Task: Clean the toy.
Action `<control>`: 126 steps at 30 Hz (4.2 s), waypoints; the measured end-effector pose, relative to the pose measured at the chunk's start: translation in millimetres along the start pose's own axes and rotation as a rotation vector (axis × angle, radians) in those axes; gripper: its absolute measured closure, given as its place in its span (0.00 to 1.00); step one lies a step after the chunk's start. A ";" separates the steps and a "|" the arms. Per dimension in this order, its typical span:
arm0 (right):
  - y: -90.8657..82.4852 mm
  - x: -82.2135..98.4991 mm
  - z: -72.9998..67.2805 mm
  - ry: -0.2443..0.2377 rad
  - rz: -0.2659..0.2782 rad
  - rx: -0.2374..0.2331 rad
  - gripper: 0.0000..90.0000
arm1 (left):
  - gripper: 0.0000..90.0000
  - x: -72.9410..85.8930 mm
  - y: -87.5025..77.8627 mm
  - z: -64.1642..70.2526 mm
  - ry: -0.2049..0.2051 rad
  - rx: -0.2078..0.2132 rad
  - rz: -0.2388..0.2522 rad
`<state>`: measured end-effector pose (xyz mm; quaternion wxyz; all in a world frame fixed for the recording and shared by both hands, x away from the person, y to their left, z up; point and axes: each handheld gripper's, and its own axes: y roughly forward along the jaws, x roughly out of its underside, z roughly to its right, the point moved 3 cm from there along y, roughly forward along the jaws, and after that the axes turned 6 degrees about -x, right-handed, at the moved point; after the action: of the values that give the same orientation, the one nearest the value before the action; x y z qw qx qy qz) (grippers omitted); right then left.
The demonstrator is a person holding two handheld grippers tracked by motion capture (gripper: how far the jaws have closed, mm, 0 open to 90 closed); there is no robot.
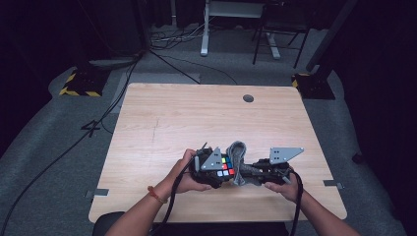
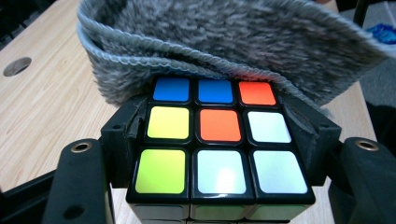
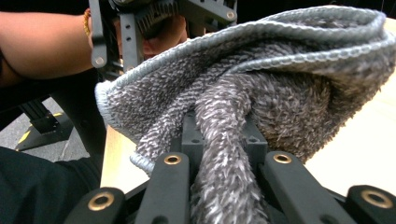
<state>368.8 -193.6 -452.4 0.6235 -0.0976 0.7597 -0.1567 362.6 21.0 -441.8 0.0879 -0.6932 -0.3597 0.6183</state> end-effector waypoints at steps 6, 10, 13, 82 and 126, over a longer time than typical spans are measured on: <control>0.3 -1.8 1.5 -0.003 -0.037 0.050 0.86 | 0.37 -3.3 -4.1 -0.7 0.015 -0.016 0.029; 9.0 10.0 9.0 0.011 -0.151 0.091 0.86 | 0.38 -6.3 -6.8 1.4 0.018 -0.010 0.051; 15.7 17.4 11.5 0.024 -0.203 0.076 0.86 | 0.37 -7.7 -7.6 3.4 0.025 -0.004 0.063; -6.6 -3.6 2.2 -0.035 -0.075 0.146 0.87 | 0.37 -2.0 0.0 0.8 0.031 0.029 0.027; -4.8 -1.1 -1.8 -0.040 -0.054 0.025 0.87 | 0.38 -1.1 -4.1 0.6 0.051 0.022 0.009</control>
<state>367.1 -197.5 -449.3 0.6353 -0.1134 0.7422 -0.1808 360.4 23.1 -438.7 0.1020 -0.7092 -0.3474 0.6049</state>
